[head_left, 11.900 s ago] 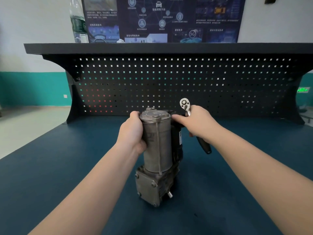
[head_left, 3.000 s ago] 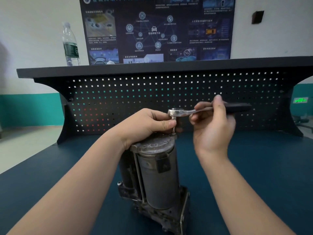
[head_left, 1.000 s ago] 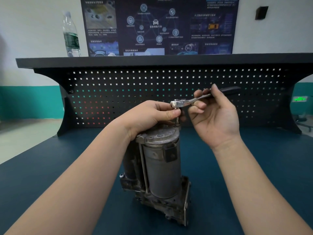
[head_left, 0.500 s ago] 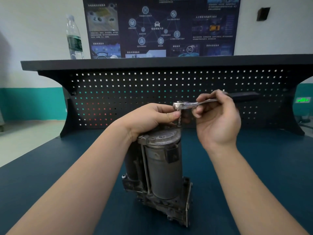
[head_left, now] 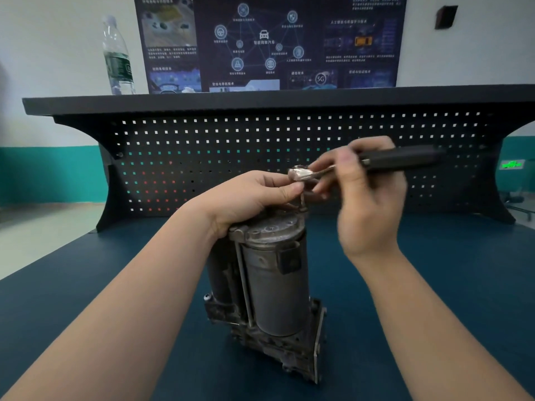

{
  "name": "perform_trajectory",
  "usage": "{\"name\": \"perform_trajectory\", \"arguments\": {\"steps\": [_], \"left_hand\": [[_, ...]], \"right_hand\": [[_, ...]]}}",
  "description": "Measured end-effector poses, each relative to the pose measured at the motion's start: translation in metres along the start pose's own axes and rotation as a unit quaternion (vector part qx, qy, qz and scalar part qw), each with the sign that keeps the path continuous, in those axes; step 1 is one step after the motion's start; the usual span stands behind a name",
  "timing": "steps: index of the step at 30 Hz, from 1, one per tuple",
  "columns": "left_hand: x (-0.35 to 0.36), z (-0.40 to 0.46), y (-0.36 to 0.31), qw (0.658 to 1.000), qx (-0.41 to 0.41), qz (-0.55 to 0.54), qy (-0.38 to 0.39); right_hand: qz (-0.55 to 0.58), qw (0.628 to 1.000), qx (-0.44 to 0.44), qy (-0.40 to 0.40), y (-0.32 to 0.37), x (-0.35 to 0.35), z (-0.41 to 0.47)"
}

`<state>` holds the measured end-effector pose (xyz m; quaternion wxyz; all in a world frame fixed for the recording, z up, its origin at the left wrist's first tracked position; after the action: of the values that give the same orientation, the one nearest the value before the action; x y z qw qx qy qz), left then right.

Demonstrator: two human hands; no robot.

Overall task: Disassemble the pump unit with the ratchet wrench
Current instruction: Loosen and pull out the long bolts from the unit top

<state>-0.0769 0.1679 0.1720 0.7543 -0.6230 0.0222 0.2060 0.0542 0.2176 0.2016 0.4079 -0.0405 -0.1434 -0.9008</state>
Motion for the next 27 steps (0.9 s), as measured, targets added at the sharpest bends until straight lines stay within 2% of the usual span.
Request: {"name": "perform_trajectory", "arguments": {"steps": [1, 2, 4, 5, 6, 7, 9, 10, 12, 13, 15, 16, 18, 19, 20, 22, 24, 25, 27], "left_hand": [[0.000, 0.001, 0.002, 1.000, -0.006, -0.004, 0.006], [-0.001, 0.001, 0.002, 1.000, -0.011, -0.005, 0.004], [-0.001, 0.003, 0.001, 1.000, -0.010, 0.000, 0.000], [-0.001, 0.004, 0.000, 1.000, -0.008, 0.002, -0.004], [-0.001, 0.004, -0.001, 1.000, -0.006, 0.003, -0.008], [-0.001, 0.005, 0.000, 1.000, -0.004, 0.006, -0.012], [-0.003, 0.006, 0.000, 1.000, -0.001, 0.002, -0.019], [-0.003, 0.006, 0.000, 1.000, 0.002, 0.002, -0.021], [-0.004, 0.006, 0.000, 1.000, 0.007, 0.011, -0.022], [-0.004, 0.006, -0.001, 1.000, 0.011, 0.017, -0.021], [-0.004, 0.005, -0.002, 0.999, 0.018, 0.029, -0.018], [-0.003, 0.004, -0.002, 0.999, 0.020, 0.027, -0.011], [-0.001, 0.003, -0.002, 1.000, 0.014, 0.010, 0.012], [0.001, 0.002, -0.001, 1.000, 0.009, 0.004, 0.022], [0.002, 0.001, -0.001, 1.000, 0.004, 0.001, 0.029], [0.004, 0.002, -0.001, 1.000, 0.003, 0.000, 0.029], [0.005, 0.003, -0.002, 1.000, 0.005, 0.001, 0.019], [0.005, 0.003, -0.004, 1.000, 0.007, 0.003, 0.015], [0.005, 0.003, -0.004, 1.000, 0.010, 0.014, 0.006]], "right_hand": [[0.105, 0.988, 0.101, -0.053, -0.018, -0.010, 0.002], [0.212, 0.950, 0.207, -0.101, -0.039, -0.016, -0.001], [0.362, 0.837, 0.376, -0.162, -0.069, -0.014, -0.014], [0.395, 0.798, 0.420, -0.176, -0.076, -0.011, -0.019], [0.403, 0.783, 0.438, -0.178, -0.079, -0.010, -0.021], [0.395, 0.789, 0.435, -0.177, -0.080, -0.010, -0.020], [0.336, 0.846, 0.379, -0.163, -0.073, -0.013, -0.014], [0.285, 0.890, 0.322, -0.149, -0.064, -0.015, -0.009], [0.140, 0.975, 0.141, -0.097, -0.031, -0.016, 0.000], [0.059, 0.996, 0.039, -0.052, -0.012, -0.011, 0.000], [-0.062, 0.991, -0.109, 0.055, 0.012, 0.006, -0.007], [-0.082, 0.984, -0.138, 0.081, 0.016, 0.010, -0.009], [-0.024, 0.993, -0.097, 0.057, 0.010, 0.003, -0.004], [0.046, 0.998, -0.026, 0.018, 0.001, -0.004, 0.001], [0.134, 0.988, 0.065, -0.029, -0.014, -0.010, 0.004], [0.300, 0.912, 0.254, -0.114, -0.050, -0.014, -0.002], [0.373, 0.837, 0.368, -0.157, -0.071, -0.013, -0.010], [0.382, 0.823, 0.389, -0.160, -0.073, -0.012, -0.011], [0.364, 0.836, 0.377, -0.162, -0.073, -0.012, -0.011]]}}
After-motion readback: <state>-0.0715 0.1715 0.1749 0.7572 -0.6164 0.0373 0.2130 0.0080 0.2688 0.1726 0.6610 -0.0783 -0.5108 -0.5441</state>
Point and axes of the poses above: each hand's wrist, its own z-axis towards the middle knuckle, its own x-axis out of the palm, y = z × x, the point moved 8 cm from there along z, towards the middle knuckle, and after that the axes turned 2 degrees about -x, right-handed, at the moved point
